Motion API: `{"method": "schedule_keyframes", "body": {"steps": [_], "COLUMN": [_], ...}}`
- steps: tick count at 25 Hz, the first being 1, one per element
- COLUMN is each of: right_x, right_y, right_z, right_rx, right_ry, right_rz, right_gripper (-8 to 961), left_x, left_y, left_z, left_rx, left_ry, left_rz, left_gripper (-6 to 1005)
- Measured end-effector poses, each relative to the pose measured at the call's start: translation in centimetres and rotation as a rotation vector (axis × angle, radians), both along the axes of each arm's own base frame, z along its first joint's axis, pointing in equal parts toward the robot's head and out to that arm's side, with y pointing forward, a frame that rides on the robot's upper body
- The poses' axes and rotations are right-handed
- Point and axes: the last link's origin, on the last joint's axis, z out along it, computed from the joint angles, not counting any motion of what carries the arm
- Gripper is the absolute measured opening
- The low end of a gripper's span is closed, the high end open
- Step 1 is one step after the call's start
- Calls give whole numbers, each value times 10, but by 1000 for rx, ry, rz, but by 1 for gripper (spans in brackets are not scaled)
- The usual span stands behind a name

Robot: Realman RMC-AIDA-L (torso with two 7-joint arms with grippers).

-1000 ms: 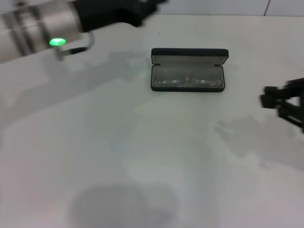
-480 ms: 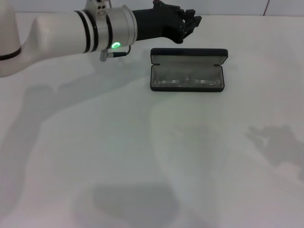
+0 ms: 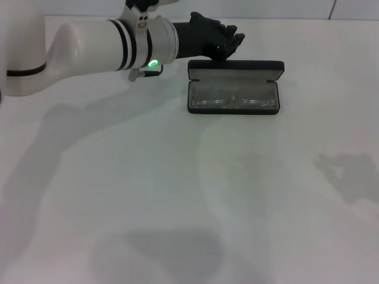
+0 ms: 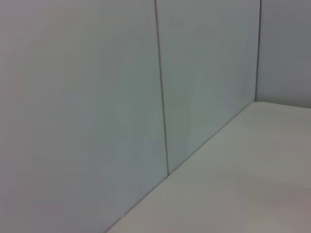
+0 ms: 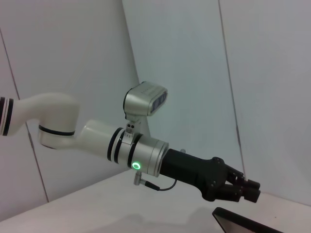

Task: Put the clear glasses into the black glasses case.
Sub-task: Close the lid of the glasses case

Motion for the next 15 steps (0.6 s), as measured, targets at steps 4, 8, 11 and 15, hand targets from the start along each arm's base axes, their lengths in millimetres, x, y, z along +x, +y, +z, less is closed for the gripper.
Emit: {"method": "schedule_keyframes", "body": {"steps": [4,8,11,15], "right_x": [2,4,4,5], "right_y": [1,1,1,1], "right_z": [-1,-3,-3,-4], "right_rx": [4,4,2,1], "right_ry": [22,36,38,42], "right_rz": [-1,-1,0,-2], "right_gripper": [116,117,118,119], "left_x": [-1,-2,-3,-4], "left_y": [0,-1,-2,-5], "left_z": [-2,-2,-3,-8], "left_rx": [-6,-7,-12,-31], "left_ry": [4,6,11,35], "left_rz": [5,6,8,-7], "left_gripper": [186,189,192,190]}}
